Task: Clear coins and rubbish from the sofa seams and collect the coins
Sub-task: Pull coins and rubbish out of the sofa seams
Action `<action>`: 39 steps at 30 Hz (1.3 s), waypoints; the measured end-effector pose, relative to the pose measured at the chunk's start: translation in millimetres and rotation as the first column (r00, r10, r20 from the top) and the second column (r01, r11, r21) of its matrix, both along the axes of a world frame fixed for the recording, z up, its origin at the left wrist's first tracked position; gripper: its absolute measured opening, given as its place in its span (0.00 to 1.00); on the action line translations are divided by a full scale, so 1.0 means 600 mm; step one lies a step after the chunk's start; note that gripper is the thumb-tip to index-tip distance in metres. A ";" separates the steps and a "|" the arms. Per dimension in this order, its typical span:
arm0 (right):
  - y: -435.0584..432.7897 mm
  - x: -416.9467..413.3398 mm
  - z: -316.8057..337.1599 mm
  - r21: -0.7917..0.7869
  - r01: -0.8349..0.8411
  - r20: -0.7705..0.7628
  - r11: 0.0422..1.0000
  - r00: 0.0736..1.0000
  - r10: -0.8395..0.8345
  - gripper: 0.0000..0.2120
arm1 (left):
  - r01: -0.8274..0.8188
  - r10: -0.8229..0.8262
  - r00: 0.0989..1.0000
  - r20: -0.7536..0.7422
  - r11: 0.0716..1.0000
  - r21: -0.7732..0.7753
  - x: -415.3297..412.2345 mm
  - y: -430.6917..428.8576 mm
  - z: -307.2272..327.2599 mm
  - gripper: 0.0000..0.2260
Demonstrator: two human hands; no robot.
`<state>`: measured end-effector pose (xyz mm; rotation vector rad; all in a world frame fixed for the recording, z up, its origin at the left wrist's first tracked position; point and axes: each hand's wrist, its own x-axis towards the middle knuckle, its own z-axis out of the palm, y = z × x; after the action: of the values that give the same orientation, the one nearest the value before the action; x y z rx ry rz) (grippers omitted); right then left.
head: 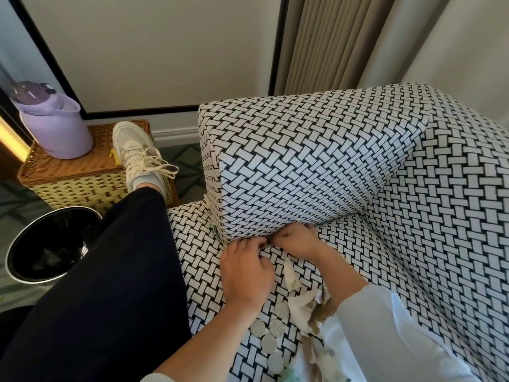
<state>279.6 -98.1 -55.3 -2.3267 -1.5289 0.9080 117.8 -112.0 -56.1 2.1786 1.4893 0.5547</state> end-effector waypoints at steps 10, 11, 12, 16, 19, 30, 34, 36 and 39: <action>0.014 -0.008 0.021 -0.148 -0.027 0.073 0.989 0.997 0.038 0.15 | 0.017 -0.014 0.998 -0.060 0.999 0.046 0.001 -0.002 -0.001 0.21; 0.017 -0.009 0.024 -0.189 -0.057 0.077 0.980 0.994 0.072 0.17 | 0.018 -0.015 0.997 -0.072 0.999 0.049 0.001 -0.002 0.000 0.21; 0.018 -0.008 0.025 -0.217 -0.083 0.081 0.973 0.991 0.102 0.18 | 0.017 -0.013 0.997 -0.076 0.999 0.050 0.001 -0.002 -0.001 0.21; 0.011 -0.005 0.013 -0.133 -0.059 0.087 0.989 0.994 0.071 0.13 | 0.003 0.000 0.999 -0.054 0.999 0.052 0.003 -0.004 -0.001 0.18; 0.003 -0.004 0.003 -0.048 -0.008 0.046 0.999 0.999 0.010 0.14 | -0.002 0.004 1.000 -0.027 0.999 0.053 0.002 -0.006 -0.001 0.15; -0.013 -0.011 0.006 0.044 -0.029 0.047 0.999 0.999 0.027 0.13 | -0.009 0.009 0.995 0.102 1.000 -0.005 -0.004 -0.004 0.009 0.13; -0.027 -0.028 0.006 0.115 -0.023 0.146 0.993 0.989 0.006 0.14 | -0.033 0.038 0.986 0.160 0.999 -0.030 -0.005 -0.005 0.011 0.14; -0.034 -0.039 0.007 0.179 -0.018 0.190 0.984 0.982 -0.017 0.14 | -0.041 0.048 0.981 0.188 0.998 -0.037 -0.006 -0.006 0.012 0.14; -0.041 -0.047 0.012 0.231 -0.014 0.201 0.973 0.979 -0.034 0.14 | -0.038 0.047 0.968 0.247 0.998 -0.042 -0.010 -0.005 0.016 0.14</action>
<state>251.6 -122.5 -48.0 -2.3109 -1.6001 0.4692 111.7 -115.1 -46.7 1.9694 1.4022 0.7772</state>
